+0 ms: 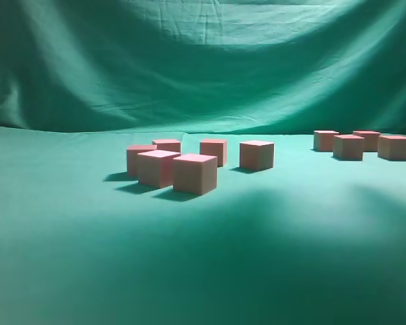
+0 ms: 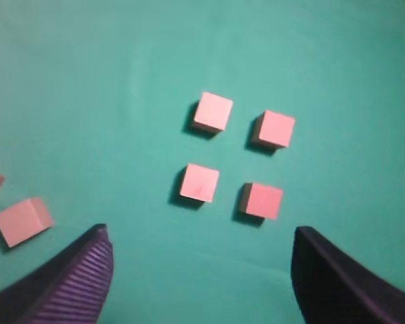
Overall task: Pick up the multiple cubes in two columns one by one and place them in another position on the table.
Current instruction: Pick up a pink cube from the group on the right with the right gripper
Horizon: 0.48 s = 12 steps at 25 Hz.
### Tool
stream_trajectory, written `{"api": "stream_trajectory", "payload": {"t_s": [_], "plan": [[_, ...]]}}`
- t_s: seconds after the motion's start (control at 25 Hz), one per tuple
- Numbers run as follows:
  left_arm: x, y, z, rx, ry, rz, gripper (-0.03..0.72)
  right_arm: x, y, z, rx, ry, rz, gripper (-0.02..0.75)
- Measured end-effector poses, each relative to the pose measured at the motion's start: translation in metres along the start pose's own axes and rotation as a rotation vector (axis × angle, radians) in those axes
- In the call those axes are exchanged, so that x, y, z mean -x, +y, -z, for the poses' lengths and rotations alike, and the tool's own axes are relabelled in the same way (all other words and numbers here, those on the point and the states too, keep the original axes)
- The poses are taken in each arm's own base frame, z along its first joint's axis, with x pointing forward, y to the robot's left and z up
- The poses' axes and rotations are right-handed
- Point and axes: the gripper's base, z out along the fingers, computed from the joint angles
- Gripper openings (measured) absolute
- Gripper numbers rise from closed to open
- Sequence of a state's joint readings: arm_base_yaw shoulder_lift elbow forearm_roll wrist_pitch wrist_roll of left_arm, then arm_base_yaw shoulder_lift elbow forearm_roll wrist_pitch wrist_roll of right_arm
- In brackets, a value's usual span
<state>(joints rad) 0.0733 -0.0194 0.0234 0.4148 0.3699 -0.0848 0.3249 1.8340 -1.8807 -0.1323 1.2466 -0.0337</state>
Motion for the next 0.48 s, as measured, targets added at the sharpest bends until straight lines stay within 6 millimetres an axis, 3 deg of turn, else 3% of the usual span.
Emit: {"api": "stream_trajectory", "payload": {"t_s": [0.08,0.2,0.36,0.48], "plan": [[0.0,0.0,0.0,0.0,0.0,0.0,0.0,-0.008,-0.021,-0.017,0.018,0.053,-0.083,0.54],[0.0,0.0,0.0,0.0,0.0,0.0,0.0,-0.019,-0.037,-0.054,0.041,0.156,-0.178,0.54],[0.0,0.0,0.0,0.0,0.0,0.0,0.0,-0.024,-0.037,-0.105,0.061,0.226,-0.2,0.54],[0.0,0.0,0.0,0.0,0.0,0.0,0.0,-0.024,-0.031,-0.133,0.103,0.237,-0.223,0.54]]}}
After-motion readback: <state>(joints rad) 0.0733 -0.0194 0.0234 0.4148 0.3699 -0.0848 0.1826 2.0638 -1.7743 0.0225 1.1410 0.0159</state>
